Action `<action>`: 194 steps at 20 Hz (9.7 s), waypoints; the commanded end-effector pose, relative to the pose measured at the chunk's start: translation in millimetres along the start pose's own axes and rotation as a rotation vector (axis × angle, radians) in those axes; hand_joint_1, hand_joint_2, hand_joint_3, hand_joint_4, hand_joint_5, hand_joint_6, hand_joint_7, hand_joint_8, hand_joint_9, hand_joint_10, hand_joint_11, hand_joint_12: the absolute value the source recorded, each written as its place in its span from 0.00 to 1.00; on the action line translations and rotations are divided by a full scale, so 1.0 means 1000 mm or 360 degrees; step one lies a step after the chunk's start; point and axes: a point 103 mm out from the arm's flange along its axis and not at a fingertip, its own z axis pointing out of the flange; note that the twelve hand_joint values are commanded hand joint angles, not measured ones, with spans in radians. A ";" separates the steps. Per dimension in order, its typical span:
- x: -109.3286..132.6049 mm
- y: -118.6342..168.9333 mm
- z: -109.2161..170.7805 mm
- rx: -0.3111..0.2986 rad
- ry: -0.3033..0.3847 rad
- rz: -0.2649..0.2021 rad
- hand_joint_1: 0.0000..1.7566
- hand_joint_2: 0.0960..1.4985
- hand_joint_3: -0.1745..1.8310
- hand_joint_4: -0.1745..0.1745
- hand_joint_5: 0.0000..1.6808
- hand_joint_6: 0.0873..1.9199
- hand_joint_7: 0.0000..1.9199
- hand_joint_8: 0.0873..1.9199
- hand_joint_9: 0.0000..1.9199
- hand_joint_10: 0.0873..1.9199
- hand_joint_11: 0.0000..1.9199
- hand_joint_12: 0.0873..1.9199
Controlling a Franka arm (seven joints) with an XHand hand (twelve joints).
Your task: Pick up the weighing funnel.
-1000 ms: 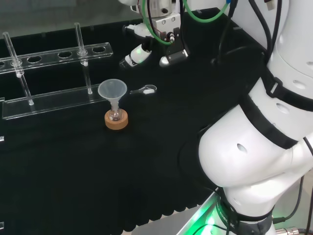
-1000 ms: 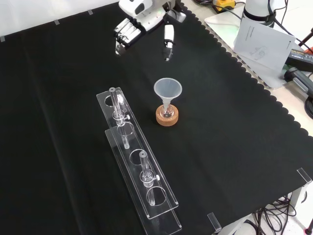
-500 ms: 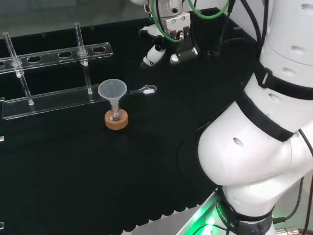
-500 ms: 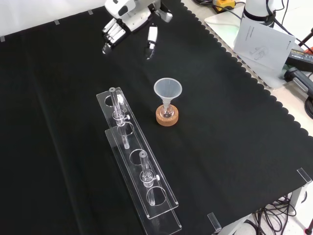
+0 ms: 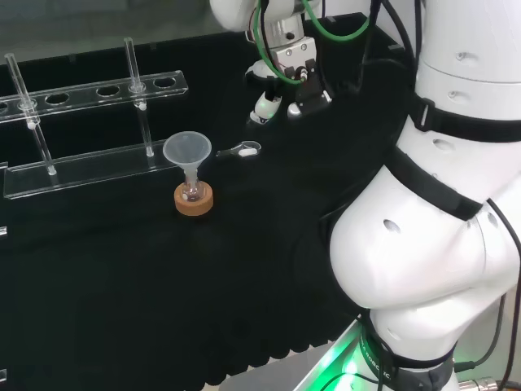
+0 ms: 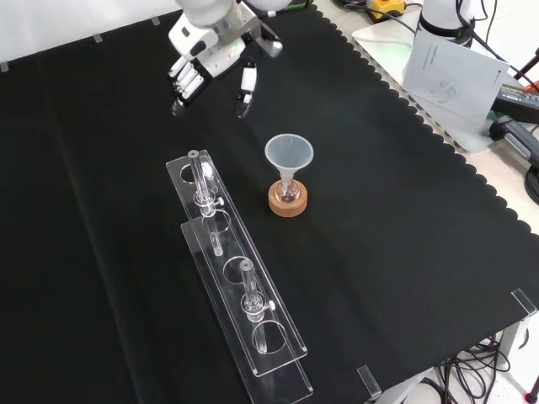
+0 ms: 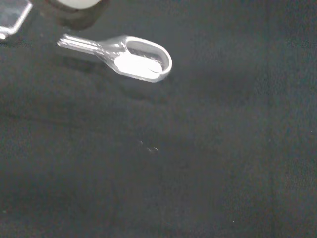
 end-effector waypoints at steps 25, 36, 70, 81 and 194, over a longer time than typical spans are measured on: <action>0.026 0.071 0.071 0.0214 -0.0165 0.0033 0.45 0.40 0.32 0.38 0.40 0.07 0.16 0.34 0.26 0.31 0.14 0.70; 0.021 0.086 0.076 0.0209 -0.0149 0.0062 0.46 0.40 0.35 0.41 0.39 0.27 0.17 0.34 0.28 0.30 0.15 0.70; 0.023 0.097 0.095 0.0194 -0.0145 0.0012 0.49 0.40 0.36 0.53 0.48 0.34 0.21 0.34 0.32 0.29 0.19 0.68; 0.019 0.097 0.097 0.0191 -0.0153 0.0028 0.50 0.43 0.37 0.61 0.55 0.32 0.21 0.34 0.33 0.28 0.20 0.68; -0.007 0.063 0.066 0.0050 -0.0154 0.0092 0.63 0.44 0.36 1.00 0.76 0.29 0.25 0.32 0.40 0.24 0.29 0.62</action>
